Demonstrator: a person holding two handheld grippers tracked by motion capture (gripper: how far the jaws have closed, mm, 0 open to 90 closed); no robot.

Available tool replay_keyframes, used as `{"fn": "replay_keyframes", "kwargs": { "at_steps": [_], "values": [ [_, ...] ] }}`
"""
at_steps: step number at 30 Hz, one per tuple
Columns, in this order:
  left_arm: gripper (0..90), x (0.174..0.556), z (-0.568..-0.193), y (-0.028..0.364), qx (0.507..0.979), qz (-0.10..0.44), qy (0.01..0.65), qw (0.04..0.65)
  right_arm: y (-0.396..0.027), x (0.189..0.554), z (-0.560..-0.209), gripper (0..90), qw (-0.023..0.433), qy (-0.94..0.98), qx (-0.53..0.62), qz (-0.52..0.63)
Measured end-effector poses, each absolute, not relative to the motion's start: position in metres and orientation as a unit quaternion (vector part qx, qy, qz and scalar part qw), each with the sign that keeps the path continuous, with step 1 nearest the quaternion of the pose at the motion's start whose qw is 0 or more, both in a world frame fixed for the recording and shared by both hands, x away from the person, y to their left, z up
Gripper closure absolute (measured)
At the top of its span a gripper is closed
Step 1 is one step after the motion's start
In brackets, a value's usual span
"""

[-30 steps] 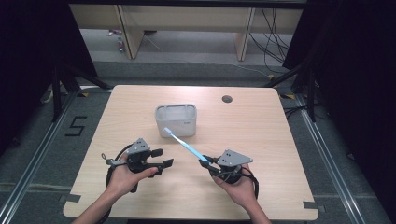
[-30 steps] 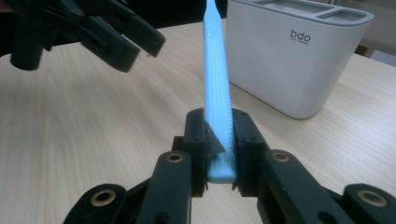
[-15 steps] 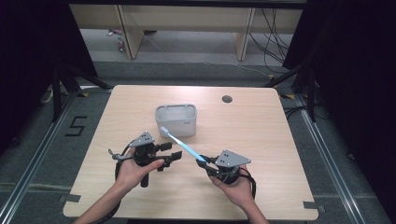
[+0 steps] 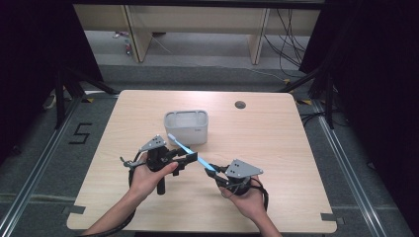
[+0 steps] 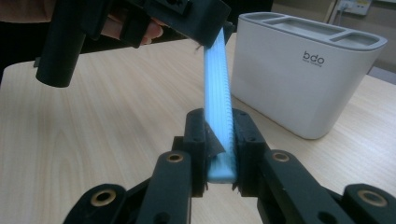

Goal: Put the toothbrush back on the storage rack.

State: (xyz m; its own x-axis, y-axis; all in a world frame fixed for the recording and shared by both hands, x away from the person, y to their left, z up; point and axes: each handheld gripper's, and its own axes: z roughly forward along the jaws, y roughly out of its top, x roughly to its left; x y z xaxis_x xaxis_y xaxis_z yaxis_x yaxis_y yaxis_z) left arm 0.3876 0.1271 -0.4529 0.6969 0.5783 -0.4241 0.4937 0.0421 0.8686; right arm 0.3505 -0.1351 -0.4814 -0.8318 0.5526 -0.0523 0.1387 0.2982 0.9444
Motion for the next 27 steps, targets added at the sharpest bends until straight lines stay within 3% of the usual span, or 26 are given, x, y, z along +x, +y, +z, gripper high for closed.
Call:
{"fn": "replay_keyframes", "kwargs": {
  "at_steps": [10, 13, 20, 27],
  "values": [
    [57.8, 0.391, -0.451, 0.127, 0.672, 0.013, 0.403, 0.621, -0.132, 0.349, -0.479, 78.9, 0.206, 0.787, 0.216, 0.54],
    [66.5, 0.39, -0.448, 0.127, 0.665, 0.005, 0.402, 0.629, -0.129, 0.349, -0.481, 78.7, 0.204, 0.79, 0.215, 0.536],
    [77.3, 0.385, -0.439, 0.12, 0.663, -0.011, 0.376, 0.647, -0.121, 0.349, -0.487, 77.4, 0.204, 0.802, 0.216, 0.518],
    [82.6, 0.38, -0.43, 0.115, 0.69, 0.022, 0.338, 0.64, -0.115, 0.351, -0.489, 66.5, 0.203, 0.813, 0.211, 0.504]
  ]
}}
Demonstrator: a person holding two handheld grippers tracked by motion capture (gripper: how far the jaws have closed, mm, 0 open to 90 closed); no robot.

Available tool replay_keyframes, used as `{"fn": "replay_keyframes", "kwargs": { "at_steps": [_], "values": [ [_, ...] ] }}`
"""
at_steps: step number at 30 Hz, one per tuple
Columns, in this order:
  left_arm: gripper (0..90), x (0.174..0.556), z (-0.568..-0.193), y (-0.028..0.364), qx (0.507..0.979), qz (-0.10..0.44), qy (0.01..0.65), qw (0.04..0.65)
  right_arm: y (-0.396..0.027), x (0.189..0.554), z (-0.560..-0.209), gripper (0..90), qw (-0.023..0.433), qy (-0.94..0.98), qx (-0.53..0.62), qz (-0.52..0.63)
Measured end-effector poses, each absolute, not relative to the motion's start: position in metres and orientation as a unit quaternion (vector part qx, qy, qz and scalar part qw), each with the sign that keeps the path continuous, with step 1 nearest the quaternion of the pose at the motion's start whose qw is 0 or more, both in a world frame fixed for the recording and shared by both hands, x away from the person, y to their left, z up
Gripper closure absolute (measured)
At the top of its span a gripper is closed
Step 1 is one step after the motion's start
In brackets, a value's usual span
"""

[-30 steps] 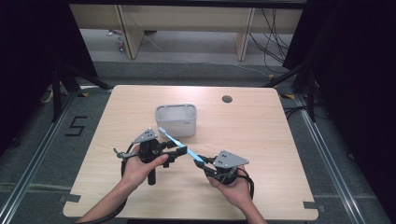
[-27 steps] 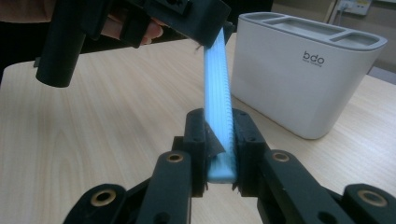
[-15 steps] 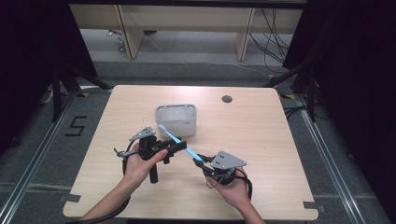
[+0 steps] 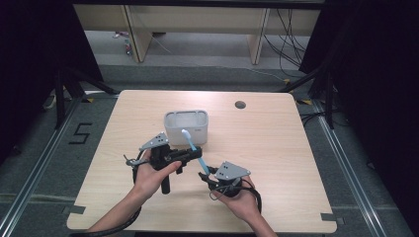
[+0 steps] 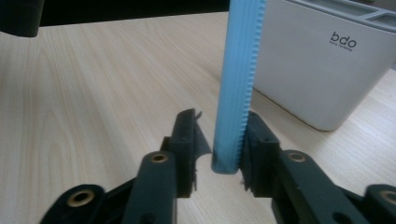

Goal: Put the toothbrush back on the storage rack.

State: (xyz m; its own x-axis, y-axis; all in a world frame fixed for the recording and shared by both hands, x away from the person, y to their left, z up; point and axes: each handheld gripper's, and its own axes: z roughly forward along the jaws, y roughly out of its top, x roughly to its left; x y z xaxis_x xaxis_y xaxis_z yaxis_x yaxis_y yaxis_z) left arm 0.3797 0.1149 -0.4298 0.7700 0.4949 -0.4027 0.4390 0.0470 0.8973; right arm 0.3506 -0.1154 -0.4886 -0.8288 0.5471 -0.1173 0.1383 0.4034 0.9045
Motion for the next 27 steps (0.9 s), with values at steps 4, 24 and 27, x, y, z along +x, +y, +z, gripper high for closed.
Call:
{"fn": "replay_keyframes", "kwargs": {
  "at_steps": [4, 24, 27],
  "values": [
    [82.8, 0.38, -0.426, 0.119, 0.695, 0.063, 0.34, 0.63, -0.118, 0.35, -0.486, 60.3, 0.201, 0.812, 0.218, 0.503],
    [83.0, 0.382, -0.414, 0.137, 0.708, 0.195, 0.323, 0.597, -0.154, 0.347, -0.484, 55.9, 0.227, 0.79, 0.262, 0.506],
    [83.0, 0.383, -0.413, 0.139, 0.705, 0.205, 0.322, 0.598, -0.159, 0.343, -0.485, 55.3, 0.213, 0.784, 0.284, 0.509]
  ]
}}
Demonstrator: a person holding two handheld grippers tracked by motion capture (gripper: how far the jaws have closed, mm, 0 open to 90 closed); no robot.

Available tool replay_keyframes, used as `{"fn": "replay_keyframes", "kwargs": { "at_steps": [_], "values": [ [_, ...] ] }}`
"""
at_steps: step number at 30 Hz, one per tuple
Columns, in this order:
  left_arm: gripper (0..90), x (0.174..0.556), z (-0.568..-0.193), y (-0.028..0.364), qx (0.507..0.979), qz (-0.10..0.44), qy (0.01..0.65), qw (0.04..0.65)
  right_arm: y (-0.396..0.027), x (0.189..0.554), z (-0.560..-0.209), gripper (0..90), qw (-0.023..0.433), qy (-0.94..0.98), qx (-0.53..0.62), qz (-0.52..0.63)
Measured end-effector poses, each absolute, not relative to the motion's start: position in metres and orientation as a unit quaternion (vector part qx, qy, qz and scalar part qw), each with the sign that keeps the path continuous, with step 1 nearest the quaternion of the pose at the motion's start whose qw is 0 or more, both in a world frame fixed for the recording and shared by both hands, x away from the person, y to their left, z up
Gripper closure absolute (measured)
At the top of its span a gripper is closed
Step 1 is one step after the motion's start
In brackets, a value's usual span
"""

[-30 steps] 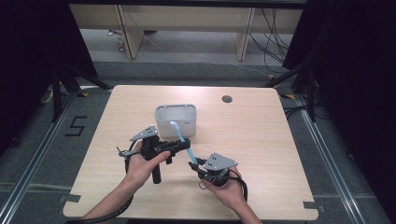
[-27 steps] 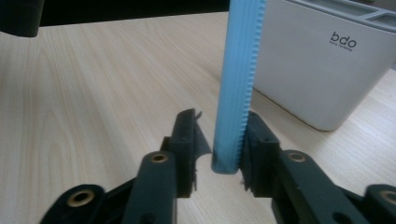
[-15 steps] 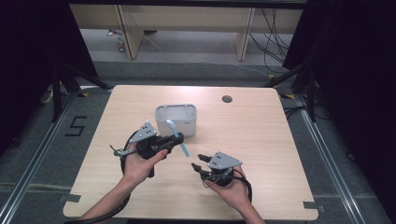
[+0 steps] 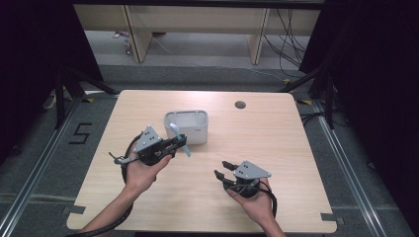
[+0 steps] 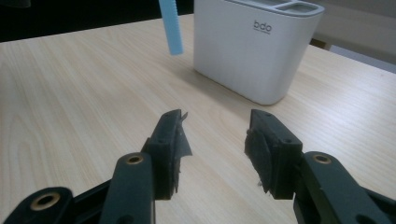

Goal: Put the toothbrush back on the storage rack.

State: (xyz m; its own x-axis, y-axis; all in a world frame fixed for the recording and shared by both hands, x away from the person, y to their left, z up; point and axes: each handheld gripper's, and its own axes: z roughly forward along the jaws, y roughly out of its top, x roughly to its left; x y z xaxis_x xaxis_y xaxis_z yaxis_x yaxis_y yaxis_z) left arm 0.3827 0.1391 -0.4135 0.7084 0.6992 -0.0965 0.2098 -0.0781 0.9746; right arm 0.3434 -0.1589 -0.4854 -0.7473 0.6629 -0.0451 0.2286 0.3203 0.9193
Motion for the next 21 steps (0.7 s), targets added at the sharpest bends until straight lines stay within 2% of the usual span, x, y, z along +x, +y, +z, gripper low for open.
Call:
{"fn": "replay_keyframes", "kwargs": {
  "at_steps": [7, 10, 12, 14, 18, 19, 21],
  "values": [
    [83.0, 0.385, -0.41, 0.146, 0.703, 0.226, 0.323, 0.592, -0.169, 0.343, -0.491, 53.3, 0.237, 0.775, 0.287, 0.511],
    [83.1, 0.386, -0.408, 0.149, 0.7, 0.233, 0.325, 0.591, -0.171, 0.34, -0.494, 53.1, 0.217, 0.771, 0.309, 0.512],
    [83.1, 0.387, -0.407, 0.151, 0.701, 0.24, 0.325, 0.588, -0.173, 0.34, -0.496, 53.0, 0.235, 0.766, 0.306, 0.515],
    [83.0, 0.388, -0.406, 0.153, 0.7, 0.245, 0.325, 0.587, -0.175, 0.339, -0.497, 53.0, 0.224, 0.763, 0.324, 0.513],
    [83.1, 0.389, -0.405, 0.156, 0.698, 0.251, 0.327, 0.585, -0.179, 0.34, -0.498, 52.8, 0.235, 0.759, 0.321, 0.515],
    [83.1, 0.39, -0.404, 0.156, 0.698, 0.253, 0.327, 0.585, -0.178, 0.339, -0.498, 52.8, 0.223, 0.757, 0.33, 0.518],
    [83.1, 0.39, -0.403, 0.158, 0.698, 0.255, 0.328, 0.584, -0.18, 0.34, -0.499, 52.6, 0.238, 0.756, 0.322, 0.517]
  ]
}}
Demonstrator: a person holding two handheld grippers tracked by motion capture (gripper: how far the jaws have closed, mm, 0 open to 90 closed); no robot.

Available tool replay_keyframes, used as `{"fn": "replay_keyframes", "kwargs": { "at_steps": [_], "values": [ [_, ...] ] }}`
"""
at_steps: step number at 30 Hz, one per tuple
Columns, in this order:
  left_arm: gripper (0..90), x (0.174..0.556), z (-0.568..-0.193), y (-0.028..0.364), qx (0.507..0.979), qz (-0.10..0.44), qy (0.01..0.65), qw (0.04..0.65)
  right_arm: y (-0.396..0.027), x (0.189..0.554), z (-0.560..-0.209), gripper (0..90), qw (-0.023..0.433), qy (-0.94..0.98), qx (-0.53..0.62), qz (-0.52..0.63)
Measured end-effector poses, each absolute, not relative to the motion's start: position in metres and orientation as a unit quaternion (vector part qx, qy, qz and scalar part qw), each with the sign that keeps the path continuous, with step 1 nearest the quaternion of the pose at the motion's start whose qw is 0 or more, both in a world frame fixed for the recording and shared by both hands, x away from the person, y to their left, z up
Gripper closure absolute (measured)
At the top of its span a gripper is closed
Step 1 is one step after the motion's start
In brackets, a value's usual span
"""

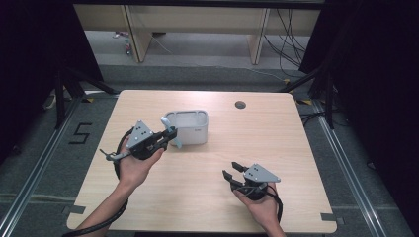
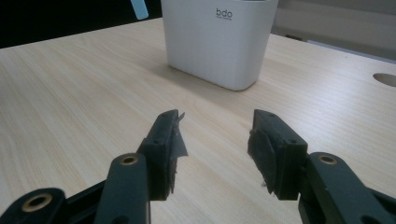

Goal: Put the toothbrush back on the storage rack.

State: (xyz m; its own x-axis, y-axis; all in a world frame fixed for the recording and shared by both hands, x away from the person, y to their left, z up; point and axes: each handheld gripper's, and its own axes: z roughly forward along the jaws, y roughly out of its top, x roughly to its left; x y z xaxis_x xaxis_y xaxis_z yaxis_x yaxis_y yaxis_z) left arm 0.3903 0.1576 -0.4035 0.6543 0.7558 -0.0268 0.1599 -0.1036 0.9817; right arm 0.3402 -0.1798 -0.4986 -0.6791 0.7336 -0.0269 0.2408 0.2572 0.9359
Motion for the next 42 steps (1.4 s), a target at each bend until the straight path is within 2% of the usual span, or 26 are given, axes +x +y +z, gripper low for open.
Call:
{"fn": "replay_keyframes", "kwargs": {
  "at_steps": [2, 5, 11, 20, 22, 25, 42],
  "values": [
    [83.1, 0.391, -0.402, 0.159, 0.697, 0.258, 0.327, 0.584, -0.179, 0.338, -0.5, 52.4, 0.225, 0.753, 0.339, 0.517],
    [83.0, 0.392, -0.4, 0.161, 0.699, 0.258, 0.326, 0.582, -0.181, 0.34, -0.502, 51.8, 0.241, 0.752, 0.329, 0.518],
    [83.1, 0.395, -0.399, 0.163, 0.699, 0.266, 0.327, 0.577, -0.18, 0.336, -0.504, 51.6, 0.221, 0.751, 0.349, 0.516],
    [83.1, 0.399, -0.393, 0.168, 0.697, 0.277, 0.328, 0.574, -0.181, 0.338, -0.506, 51.2, 0.233, 0.75, 0.338, 0.519],
    [83.1, 0.4, -0.391, 0.169, 0.695, 0.278, 0.331, 0.576, -0.181, 0.337, -0.506, 51.2, 0.217, 0.753, 0.344, 0.517],
    [83.2, 0.402, -0.389, 0.17, 0.694, 0.28, 0.331, 0.575, -0.183, 0.339, -0.506, 51.1, 0.242, 0.754, 0.328, 0.515],
    [83.2, 0.413, -0.377, 0.176, 0.69, 0.3, 0.323, 0.574, -0.179, 0.337, -0.508, 50.7, 0.215, 0.746, 0.347, 0.526]
  ]
}}
